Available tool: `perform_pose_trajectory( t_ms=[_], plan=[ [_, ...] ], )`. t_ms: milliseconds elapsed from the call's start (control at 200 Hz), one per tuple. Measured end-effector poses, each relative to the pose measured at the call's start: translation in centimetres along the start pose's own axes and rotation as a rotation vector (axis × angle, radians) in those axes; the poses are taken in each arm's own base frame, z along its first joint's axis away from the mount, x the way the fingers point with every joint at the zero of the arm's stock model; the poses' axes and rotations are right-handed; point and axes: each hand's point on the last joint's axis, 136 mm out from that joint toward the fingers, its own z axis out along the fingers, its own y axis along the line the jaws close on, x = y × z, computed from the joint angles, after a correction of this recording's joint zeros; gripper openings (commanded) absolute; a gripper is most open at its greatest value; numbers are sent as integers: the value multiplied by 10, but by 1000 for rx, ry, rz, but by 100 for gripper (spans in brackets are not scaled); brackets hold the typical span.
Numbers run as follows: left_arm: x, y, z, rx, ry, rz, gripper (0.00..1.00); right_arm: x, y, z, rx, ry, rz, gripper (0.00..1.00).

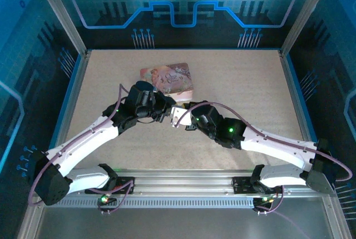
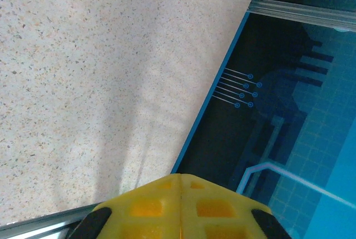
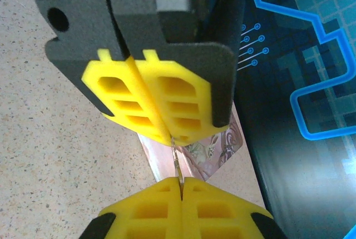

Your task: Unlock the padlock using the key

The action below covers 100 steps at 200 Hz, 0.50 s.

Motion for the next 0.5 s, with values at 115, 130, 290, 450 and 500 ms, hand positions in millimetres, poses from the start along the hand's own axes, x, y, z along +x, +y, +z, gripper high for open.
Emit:
perform_pose_trajectory(
  t_ms=[115, 130, 290, 450, 500],
  plan=[
    [0, 1, 2, -5, 0, -9, 0, 1, 1, 0, -4, 2, 4, 2],
    [0, 1, 2, -5, 0, -8, 0, 1, 1, 0, -5, 3, 6, 4],
    [0, -2, 2, 8, 1, 31, 0, -1, 8, -3, -54, -10, 51, 27],
    [-4, -12, 2, 53, -31, 153, 0, 0, 8, -21, -156, -71, 175, 47],
    [-6, -15, 2, 74, -48, 211, 0, 1, 1, -28, -180, -101, 242, 51]
  ],
)
